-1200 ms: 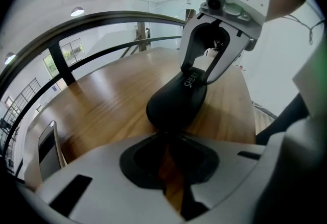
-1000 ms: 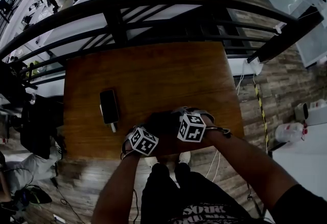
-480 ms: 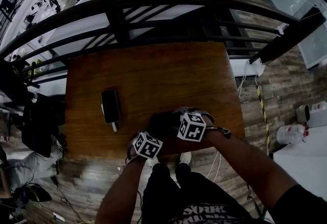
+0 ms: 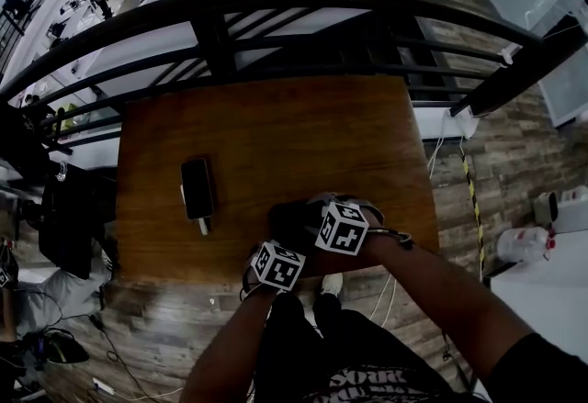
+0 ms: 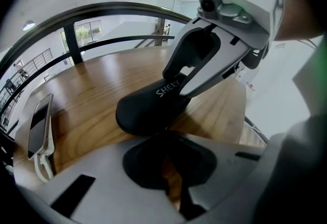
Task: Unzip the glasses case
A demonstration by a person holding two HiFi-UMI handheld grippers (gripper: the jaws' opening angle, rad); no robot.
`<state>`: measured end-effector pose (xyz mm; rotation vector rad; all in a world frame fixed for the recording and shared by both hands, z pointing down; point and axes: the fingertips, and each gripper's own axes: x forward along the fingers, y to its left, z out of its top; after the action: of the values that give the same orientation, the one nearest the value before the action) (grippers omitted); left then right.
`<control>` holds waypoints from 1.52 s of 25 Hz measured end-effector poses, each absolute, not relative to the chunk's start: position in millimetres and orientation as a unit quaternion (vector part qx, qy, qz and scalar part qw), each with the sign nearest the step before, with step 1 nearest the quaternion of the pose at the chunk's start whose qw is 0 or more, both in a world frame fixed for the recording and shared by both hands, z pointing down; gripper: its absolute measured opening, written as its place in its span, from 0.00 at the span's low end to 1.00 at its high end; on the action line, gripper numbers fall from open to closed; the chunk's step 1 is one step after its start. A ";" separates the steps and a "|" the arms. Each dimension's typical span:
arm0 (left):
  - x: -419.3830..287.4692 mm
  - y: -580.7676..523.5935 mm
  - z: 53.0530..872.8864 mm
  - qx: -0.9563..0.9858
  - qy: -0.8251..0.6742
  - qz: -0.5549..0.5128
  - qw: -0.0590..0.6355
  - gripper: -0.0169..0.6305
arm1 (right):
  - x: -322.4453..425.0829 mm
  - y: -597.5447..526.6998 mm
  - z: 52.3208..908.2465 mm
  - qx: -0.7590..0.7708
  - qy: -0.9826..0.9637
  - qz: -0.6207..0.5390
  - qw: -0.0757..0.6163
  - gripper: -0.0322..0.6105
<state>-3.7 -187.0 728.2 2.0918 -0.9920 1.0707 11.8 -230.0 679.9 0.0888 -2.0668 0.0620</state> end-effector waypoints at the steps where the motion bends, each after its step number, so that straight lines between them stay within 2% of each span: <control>1: -0.3 -187.0 728.4 0.784 -0.373 0.401 0.291 0.03 | 11.4 -229.9 680.0 0.039 -0.859 0.028 0.509 0.30; 14: 19.3 -188.2 730.5 0.779 -0.382 0.400 0.296 0.03 | 16.1 -241.3 664.1 0.037 -0.883 0.097 0.457 0.29; 18: 18.0 -185.6 730.5 0.777 -0.385 0.402 0.295 0.03 | 34.5 -244.2 669.9 -0.009 -0.871 0.042 0.489 0.25; 22: 20.9 -189.6 731.2 0.774 -0.391 0.403 0.293 0.03 | 33.6 -242.0 676.8 -0.020 -0.871 0.100 0.480 0.18; 29: 48.0 -190.5 733.7 0.780 -0.388 0.397 0.289 0.03 | 32.8 -243.9 680.9 -0.016 -0.876 0.133 0.463 0.18; 38: 81.5 -196.5 732.4 0.774 -0.399 0.373 0.320 0.03 | 36.4 -245.9 679.6 -0.012 -0.878 0.142 0.456 0.18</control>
<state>81.5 -196.5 732.4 2.0347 -1.0476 0.9799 36.4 -245.9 679.6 -0.0301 -2.1653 0.3498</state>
